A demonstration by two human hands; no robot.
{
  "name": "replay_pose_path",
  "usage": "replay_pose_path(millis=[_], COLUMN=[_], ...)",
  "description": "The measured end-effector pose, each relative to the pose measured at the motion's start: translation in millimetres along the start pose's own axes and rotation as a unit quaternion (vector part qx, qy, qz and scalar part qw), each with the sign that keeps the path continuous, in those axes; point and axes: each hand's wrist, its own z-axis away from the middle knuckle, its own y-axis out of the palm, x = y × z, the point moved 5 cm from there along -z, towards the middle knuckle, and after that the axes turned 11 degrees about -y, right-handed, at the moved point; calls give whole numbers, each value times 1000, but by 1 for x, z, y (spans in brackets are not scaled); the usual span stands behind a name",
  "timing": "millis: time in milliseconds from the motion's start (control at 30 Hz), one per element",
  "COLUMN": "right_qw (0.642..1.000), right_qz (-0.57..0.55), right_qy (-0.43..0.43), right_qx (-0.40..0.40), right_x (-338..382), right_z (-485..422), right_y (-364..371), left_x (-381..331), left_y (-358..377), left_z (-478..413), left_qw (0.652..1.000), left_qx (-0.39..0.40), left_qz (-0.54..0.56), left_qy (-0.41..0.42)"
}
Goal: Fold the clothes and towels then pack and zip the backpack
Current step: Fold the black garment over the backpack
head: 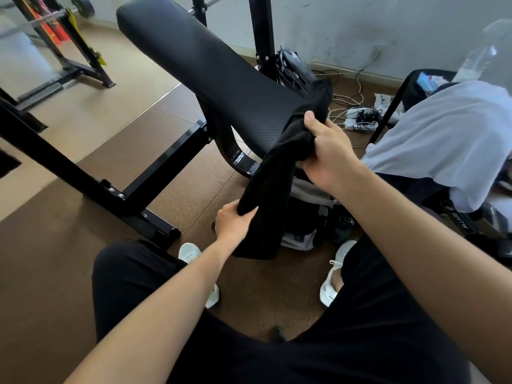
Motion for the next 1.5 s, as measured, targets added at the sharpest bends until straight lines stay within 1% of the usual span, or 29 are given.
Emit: replay_pose_path(millis=[100, 200, 267, 367, 467, 533, 600, 667, 700, 800, 900, 967, 1033, 1100, 1200, 1267, 1300, 1367, 1433, 1467, 1500], right_qw=[999, 996, 995, 993, 988, 983, 976, 967, 960, 945, 929, 925, 931, 934, 934, 938, 939, 939, 922, 912, 907], right_qz=[32, 70, 73, 66, 92, 124, 159, 211, 237, 285, 329, 336, 300, 246, 178, 136, 124, 139, 187, 212, 230], right_qy=[5, 12, 24, 32, 30, 35, 52, 74, 88, 131, 160, 171, 196, 234, 272, 275, 267, 214, 153, 138, 136], right_qx=[-20, -45, -58, -88, -117, -132, -137, -125, -119, -91, -51, -49, -74, -108, -147, -163, -175, -230, -303, -324, -326], right_x=[-3, -15, -24, -34, -51, -75, -106, -132, -141, -154, -165, -175, -191, -208, -230, -240, -243, -243, -229, -222, -221], right_z=[-6, -11, -13, -18, -19, -15, -13, -15, -17, -17, -9, 1, 13, 29, 48, 54, 55, 54, 63, 70, 76], right_y=[-23, -52, -72, -102, -127, -142, -156, -169, -174, -178, -174, -170, -168, -163, -156, -151, -148, -147, -146, -146, -145], left_x=[8, 7, 9, 21, 26, 23, 18, 11, 4, -14, -28, -36, -43, -47, -51, -50, -48, -41, -36, -34, -33], left_y=[-15, -32, -44, -56, -62, -65, -71, -77, -80, -93, -99, -99, -96, -91, -85, -84, -85, -91, -96, -98, -98], left_z=[-27, -40, -44, -48, -45, -42, -39, -37, -34, -28, -26, -27, -30, -31, -27, -23, -23, -26, -30, -30, -29], left_qw=[1000, 998, 996, 993, 991, 993, 992, 986, 985, 986, 991, 993, 995, 991, 964, 946, 943, 947, 960, 964, 965], left_qx=[6, 37, 39, 32, 16, -3, -26, -40, -46, -70, -87, -84, -55, -12, 37, 56, 61, 61, 61, 63, 71], left_qz=[-29, -49, -77, -108, -117, -80, -8, 62, 78, 83, 80, 74, 79, 132, 253, 304, 312, 296, 252, 237, 229], left_qy=[5, 7, 7, -26, -63, -89, -126, -147, -149, -126, -68, -38, -16, -24, -77, -93, -98, -109, -109, -106, -105])
